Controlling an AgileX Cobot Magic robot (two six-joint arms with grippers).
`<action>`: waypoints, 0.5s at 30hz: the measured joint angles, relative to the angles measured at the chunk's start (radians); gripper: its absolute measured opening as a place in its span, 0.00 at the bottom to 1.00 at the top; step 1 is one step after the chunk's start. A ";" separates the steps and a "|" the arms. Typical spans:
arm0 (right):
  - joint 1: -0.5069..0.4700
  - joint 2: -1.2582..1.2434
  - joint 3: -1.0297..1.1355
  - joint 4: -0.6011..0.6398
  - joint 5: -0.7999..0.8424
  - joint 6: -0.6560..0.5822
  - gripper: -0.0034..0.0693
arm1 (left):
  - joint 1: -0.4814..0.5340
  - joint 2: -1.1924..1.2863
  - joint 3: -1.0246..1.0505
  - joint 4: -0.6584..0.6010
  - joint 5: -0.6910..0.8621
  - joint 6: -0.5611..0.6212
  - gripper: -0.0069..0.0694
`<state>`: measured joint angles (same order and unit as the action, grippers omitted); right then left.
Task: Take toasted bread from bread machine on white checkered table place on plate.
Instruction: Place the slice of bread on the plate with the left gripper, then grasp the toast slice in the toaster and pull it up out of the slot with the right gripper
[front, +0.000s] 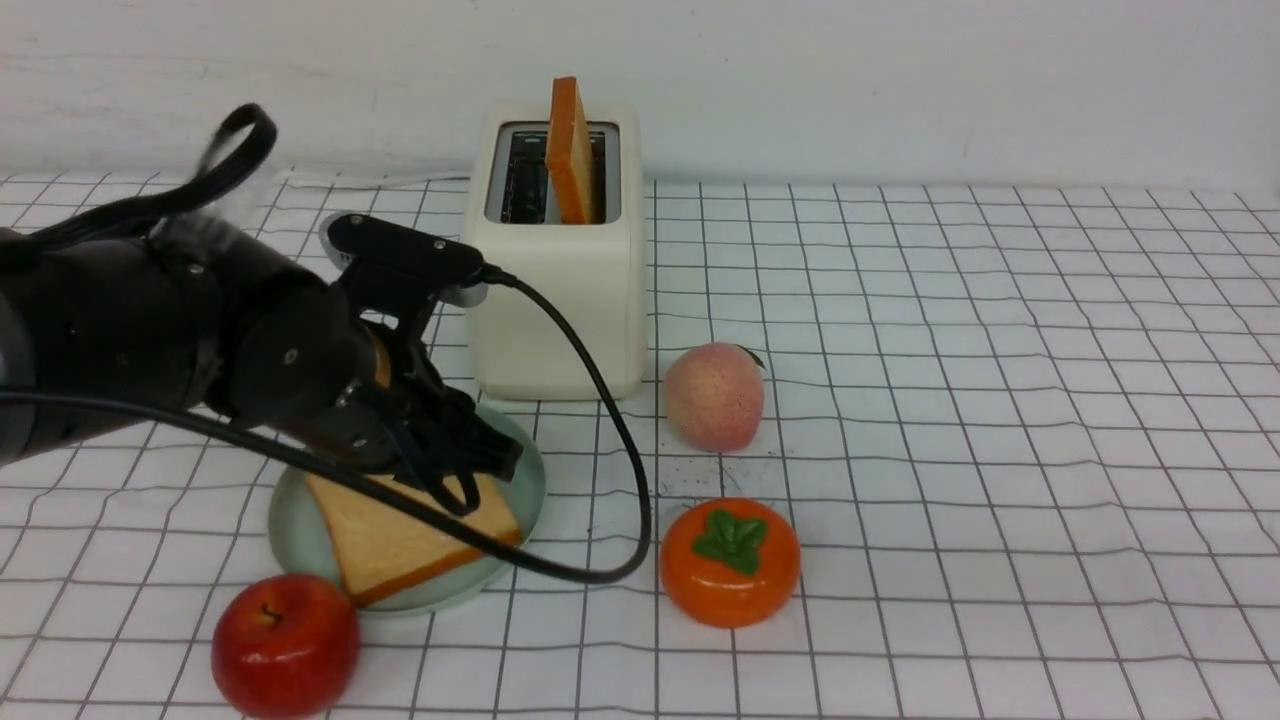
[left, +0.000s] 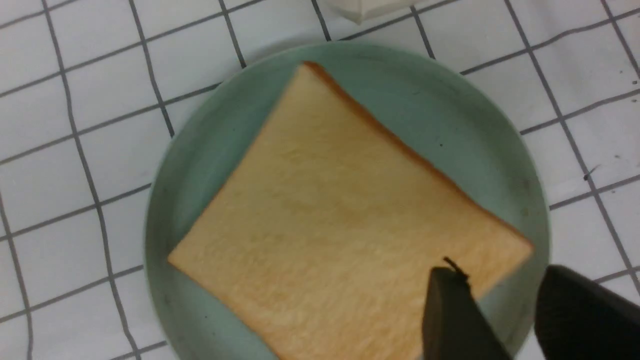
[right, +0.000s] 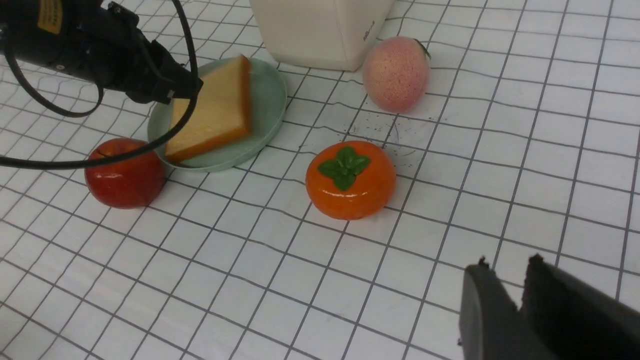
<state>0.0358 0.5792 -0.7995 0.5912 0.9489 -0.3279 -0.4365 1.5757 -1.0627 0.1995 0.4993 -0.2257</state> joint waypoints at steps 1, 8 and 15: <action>0.000 0.000 0.000 0.000 0.000 0.000 0.22 | 0.000 -0.008 0.001 -0.004 0.001 -0.001 0.56; 0.000 0.025 -0.032 0.001 0.035 0.000 0.21 | 0.000 -0.213 0.005 -0.033 0.015 -0.022 0.85; 0.000 0.220 -0.183 0.020 0.121 0.000 0.11 | 0.000 -0.527 0.007 -0.045 0.104 -0.139 0.40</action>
<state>0.0358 0.7995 -0.9829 0.6113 1.0700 -0.3279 -0.4365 1.0492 -1.0556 0.1545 0.6031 -0.3642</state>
